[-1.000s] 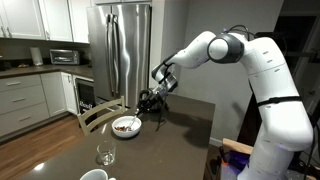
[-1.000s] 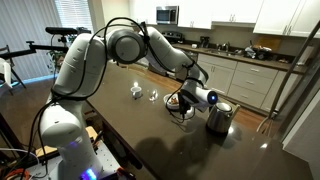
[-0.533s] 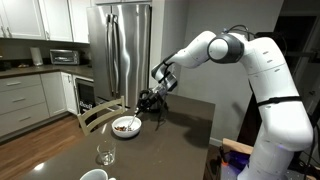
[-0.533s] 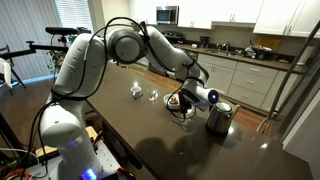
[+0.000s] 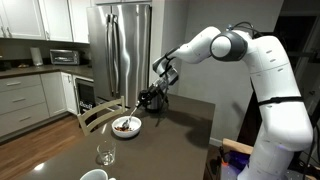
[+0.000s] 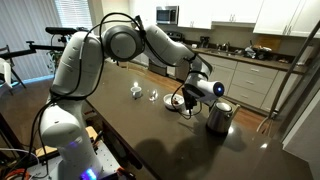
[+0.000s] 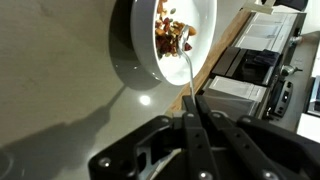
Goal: Use the spoon to put some of the contents in the white bowl into the glass
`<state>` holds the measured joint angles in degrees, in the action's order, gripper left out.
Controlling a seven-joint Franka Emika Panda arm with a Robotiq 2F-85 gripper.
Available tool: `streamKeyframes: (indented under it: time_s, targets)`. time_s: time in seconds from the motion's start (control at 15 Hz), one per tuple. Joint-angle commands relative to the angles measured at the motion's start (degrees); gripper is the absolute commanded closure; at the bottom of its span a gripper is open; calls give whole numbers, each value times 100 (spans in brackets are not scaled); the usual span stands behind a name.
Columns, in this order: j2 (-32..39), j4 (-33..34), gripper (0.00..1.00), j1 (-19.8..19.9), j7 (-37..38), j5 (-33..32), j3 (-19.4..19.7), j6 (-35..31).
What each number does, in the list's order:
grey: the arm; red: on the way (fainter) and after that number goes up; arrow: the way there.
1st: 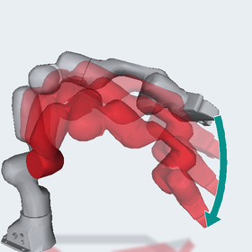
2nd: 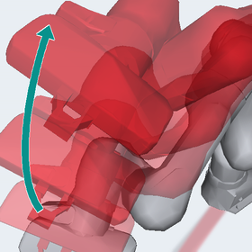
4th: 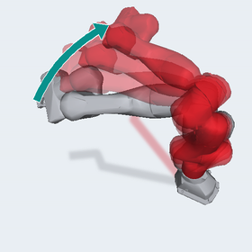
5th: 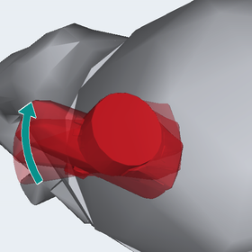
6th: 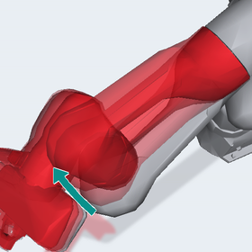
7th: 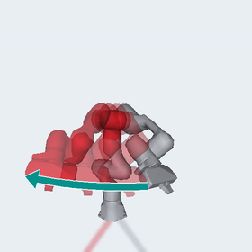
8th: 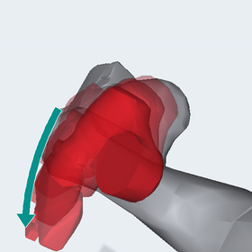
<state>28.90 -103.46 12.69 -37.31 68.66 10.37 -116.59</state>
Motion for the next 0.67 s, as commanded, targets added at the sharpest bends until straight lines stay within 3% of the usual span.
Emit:
streamKeyframes:
  time_s: [0.0,0.6]
  targets:
    - [-289,12,95,42,198,-465,13,-59]
    - [-605,-109,95,-119,150,-2032,-127,-731]
